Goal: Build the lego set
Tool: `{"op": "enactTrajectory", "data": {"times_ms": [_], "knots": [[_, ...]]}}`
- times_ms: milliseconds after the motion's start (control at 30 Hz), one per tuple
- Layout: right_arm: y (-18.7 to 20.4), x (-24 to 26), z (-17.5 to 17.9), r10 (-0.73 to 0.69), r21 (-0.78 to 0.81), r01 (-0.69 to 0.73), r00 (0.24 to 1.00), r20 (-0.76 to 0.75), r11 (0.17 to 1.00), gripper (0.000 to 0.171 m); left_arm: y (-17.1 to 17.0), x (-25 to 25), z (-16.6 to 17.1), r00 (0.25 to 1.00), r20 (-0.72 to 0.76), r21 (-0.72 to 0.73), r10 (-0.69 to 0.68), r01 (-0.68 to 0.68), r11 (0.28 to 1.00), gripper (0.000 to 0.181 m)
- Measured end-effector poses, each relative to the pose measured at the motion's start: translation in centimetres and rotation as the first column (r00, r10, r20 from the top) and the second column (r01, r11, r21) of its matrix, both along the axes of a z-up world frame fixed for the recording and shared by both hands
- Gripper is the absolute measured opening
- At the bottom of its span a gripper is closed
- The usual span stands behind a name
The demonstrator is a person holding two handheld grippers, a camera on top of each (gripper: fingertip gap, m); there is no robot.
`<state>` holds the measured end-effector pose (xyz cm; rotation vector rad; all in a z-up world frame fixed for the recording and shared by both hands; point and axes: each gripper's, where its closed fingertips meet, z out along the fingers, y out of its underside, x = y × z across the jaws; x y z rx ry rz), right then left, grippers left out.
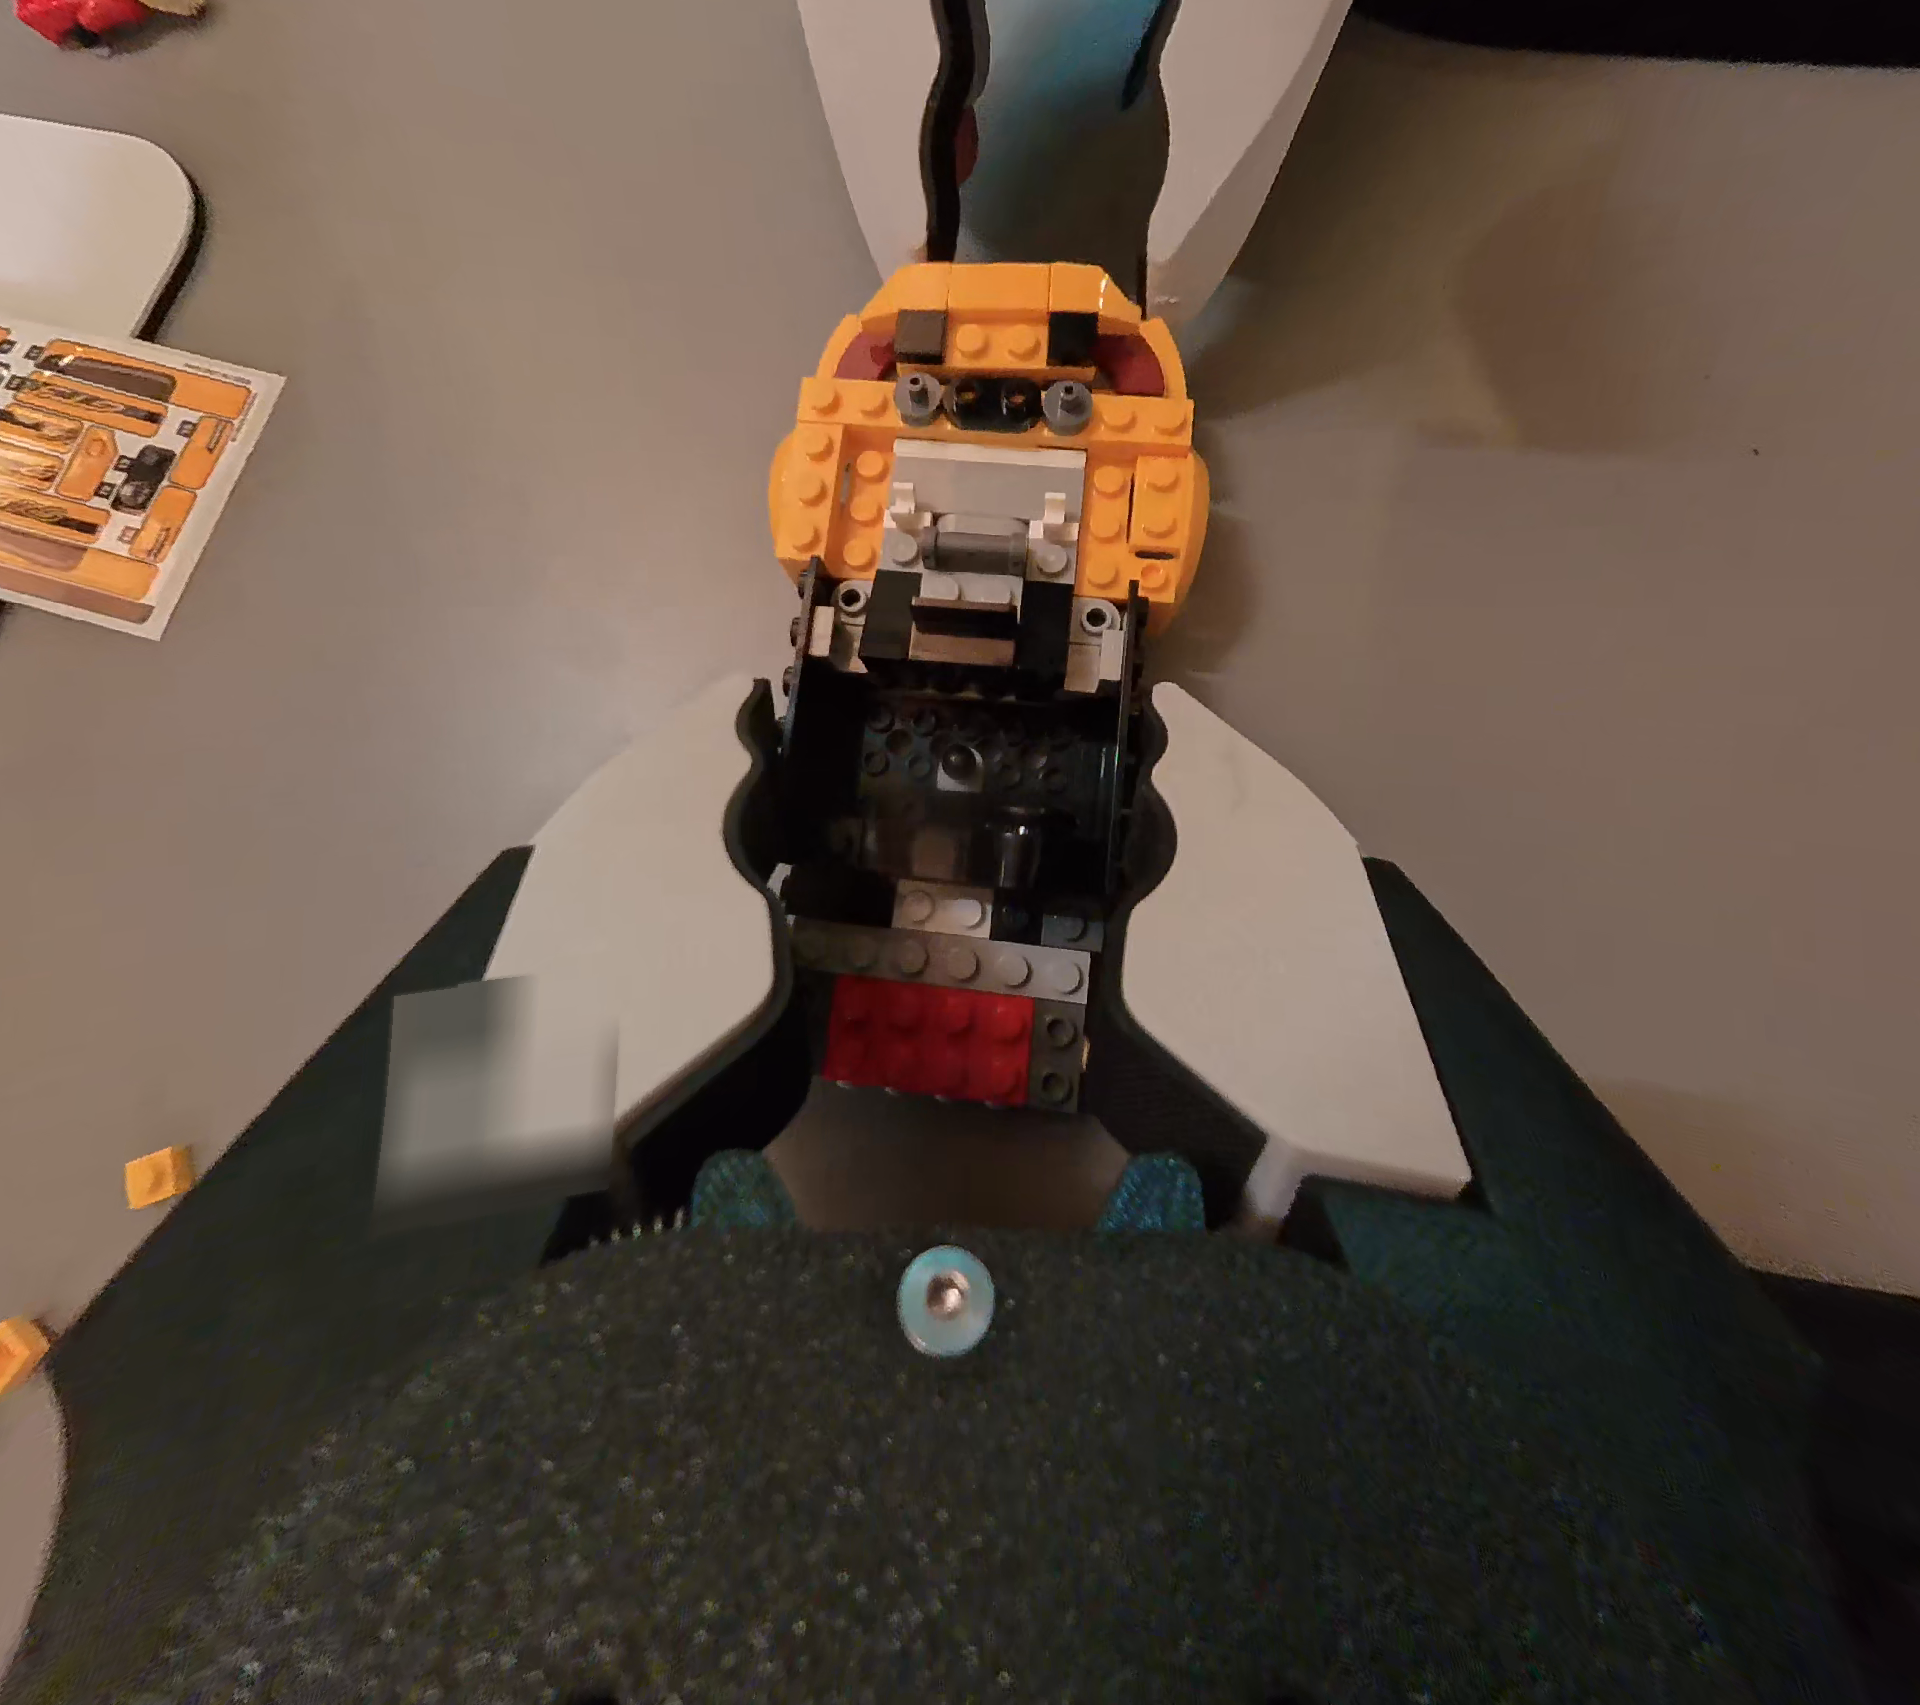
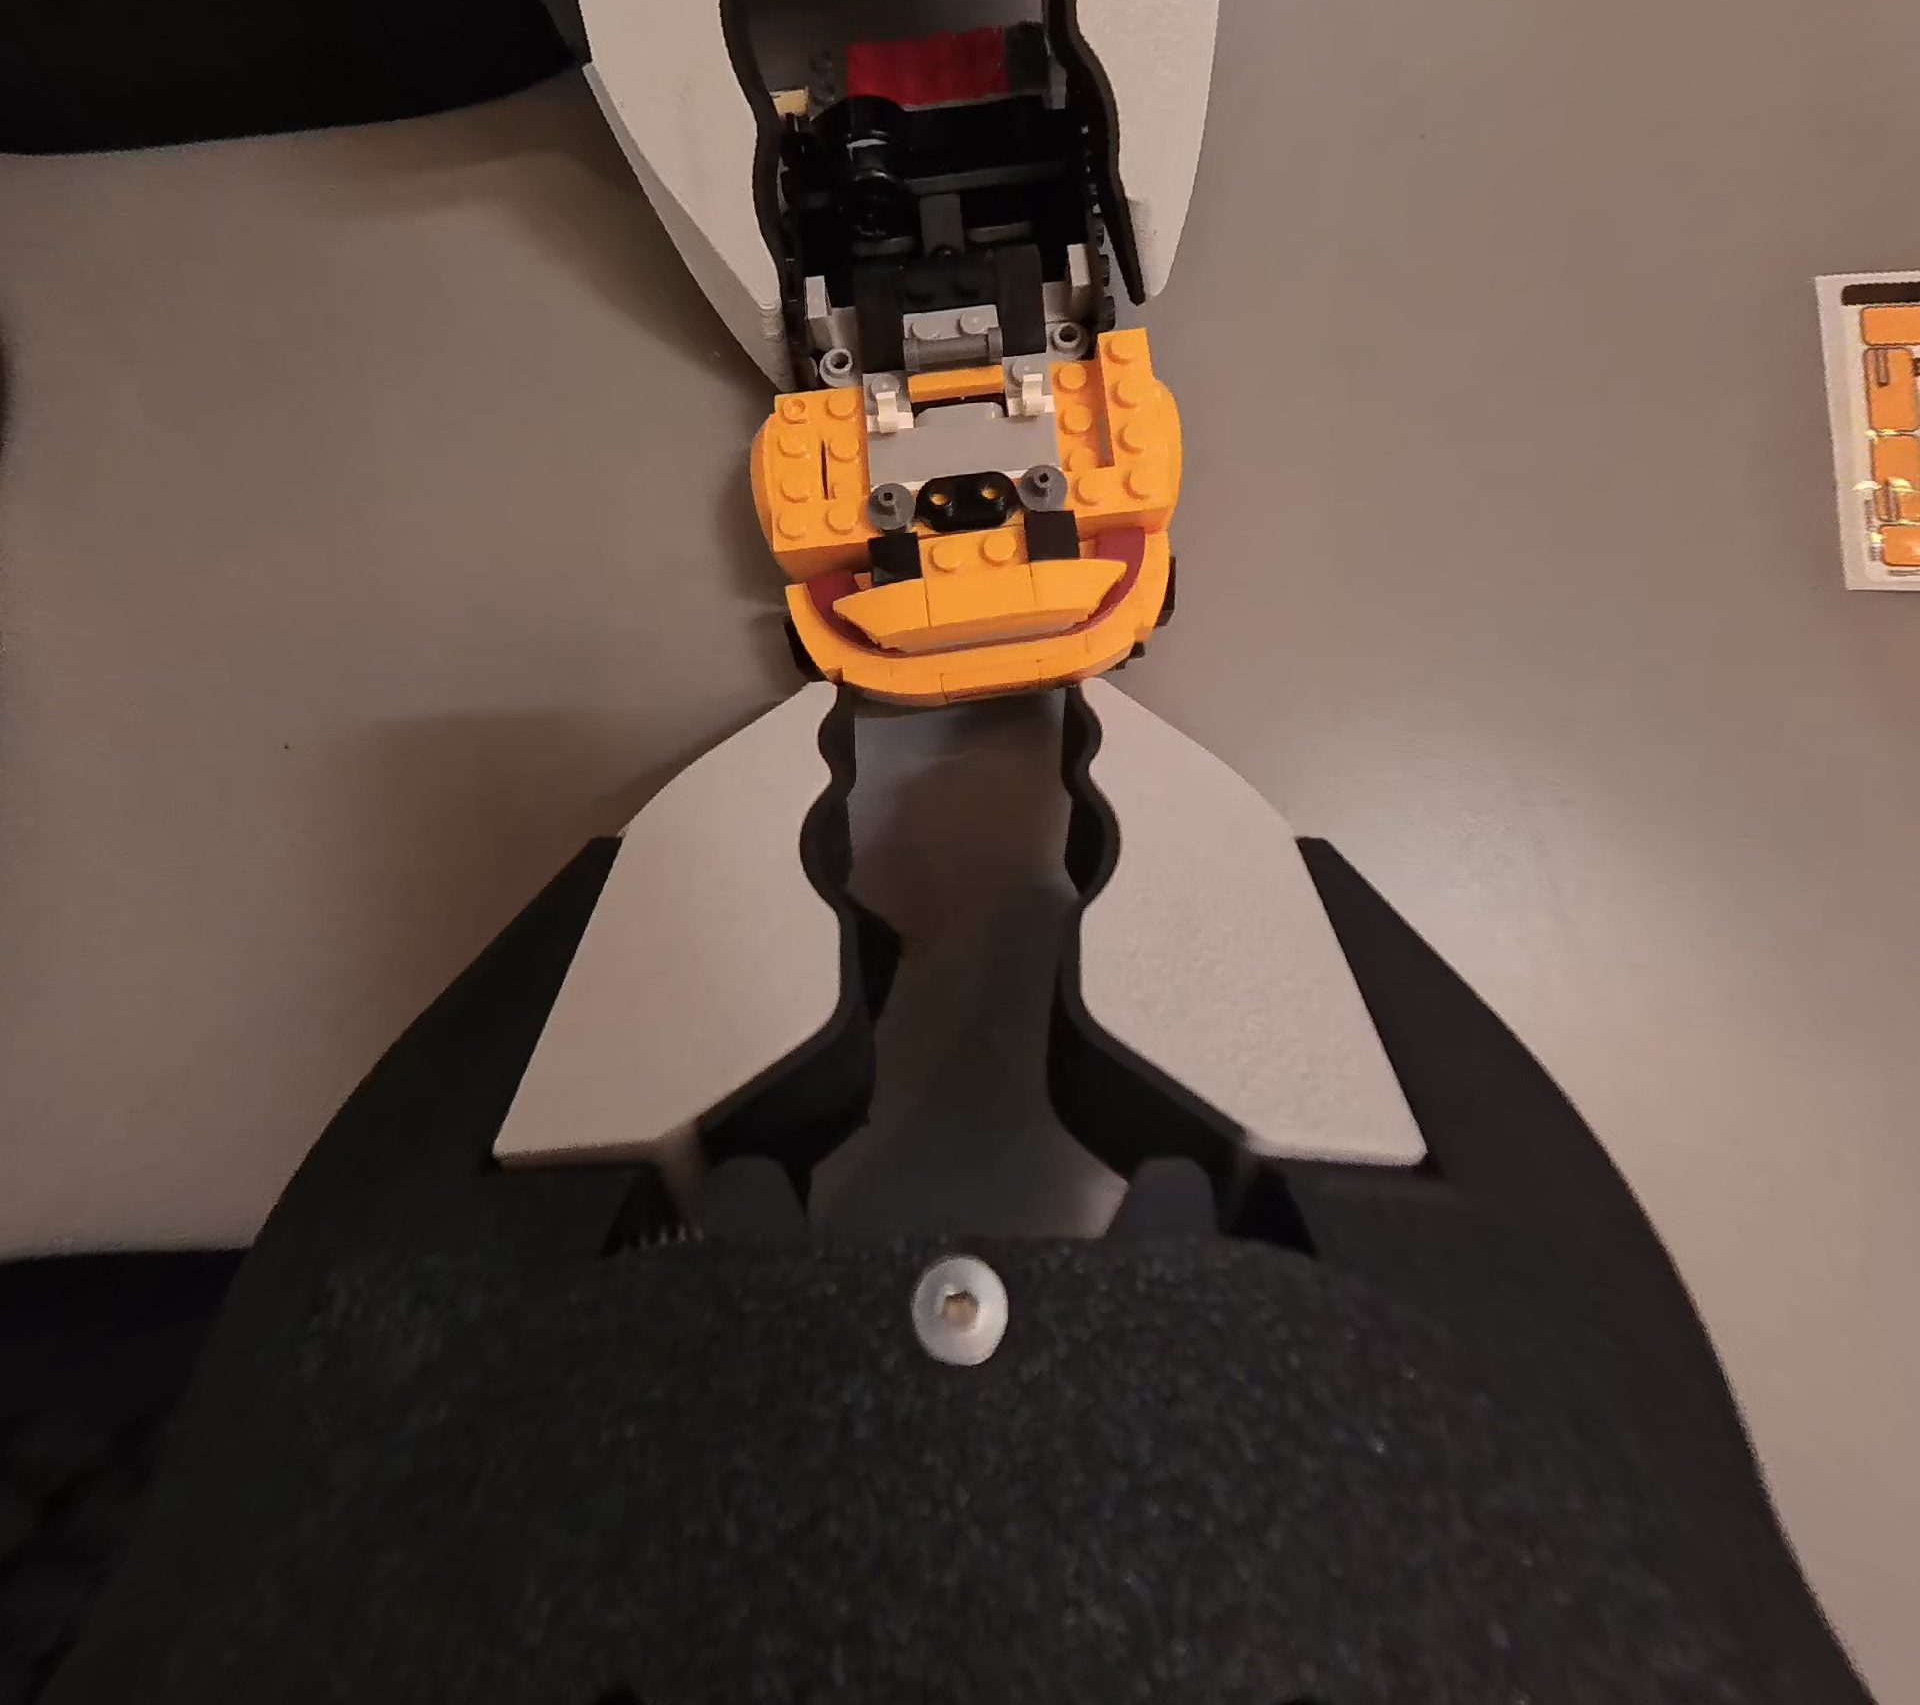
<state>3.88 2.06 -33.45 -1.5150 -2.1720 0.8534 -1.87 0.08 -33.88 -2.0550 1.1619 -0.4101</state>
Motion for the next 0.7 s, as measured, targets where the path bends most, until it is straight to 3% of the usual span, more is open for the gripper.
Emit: {"op": "enactTrajectory", "data": {"times_ms": [433, 600, 700], "knots": [[0.6, -0.6, 1.4, 0.017, -0.052, -0.025, 0.989, -0.147, 0.998, 0.045, 0.7, 0.1, 1.2, 0.997, 0.074, 0.038, 0.031, -0.033, 0.999, 0.064], [0.9, -0.5, 5.8, 0.008, -0.139, -0.048, 0.962, -0.272, 0.989, 0.046, 0.9, 0.8, 4.5, 0.957, 0.289, 0.056, 0.033, -0.052, 0.997, 0.064], [1.1, -0.6, 10.0, -0.02, -0.193, -0.056, 0.928, -0.371, 0.979, 0.046, 1.1, 1.3, 7.6, 0.876, 0.481, 0.049, 0.042, -0.074, 0.996, 0.064]]}}
